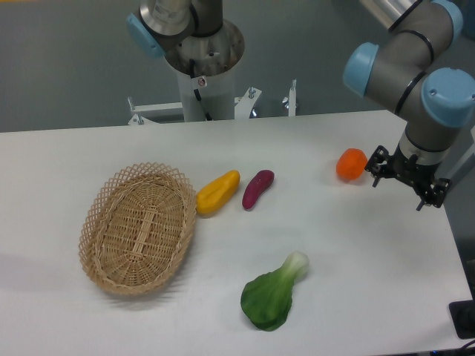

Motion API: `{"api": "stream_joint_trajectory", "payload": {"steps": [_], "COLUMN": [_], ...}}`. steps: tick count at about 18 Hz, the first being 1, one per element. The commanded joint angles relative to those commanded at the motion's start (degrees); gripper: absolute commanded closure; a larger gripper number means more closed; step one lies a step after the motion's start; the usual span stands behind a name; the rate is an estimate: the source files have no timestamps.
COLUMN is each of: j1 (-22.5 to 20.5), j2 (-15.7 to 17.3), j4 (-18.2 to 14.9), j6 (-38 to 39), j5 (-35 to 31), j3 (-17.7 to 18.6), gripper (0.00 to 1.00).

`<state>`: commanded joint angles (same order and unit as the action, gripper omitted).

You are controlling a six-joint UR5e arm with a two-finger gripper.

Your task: Pick up the green vegetable from the table

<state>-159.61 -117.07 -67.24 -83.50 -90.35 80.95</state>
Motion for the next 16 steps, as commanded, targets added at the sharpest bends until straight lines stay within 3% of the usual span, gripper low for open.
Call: {"api": "stream_joint_trajectory", "payload": {"steps": [13, 16], "j1": [0.7, 2.9], "j2": [0.3, 0.5], "j4": [-1.0, -1.1], "j6": [1.4, 3.5], "j5": [-0.4, -0.1], "j3": [-0.1, 0.2], "gripper": [0.0, 0.0]}}
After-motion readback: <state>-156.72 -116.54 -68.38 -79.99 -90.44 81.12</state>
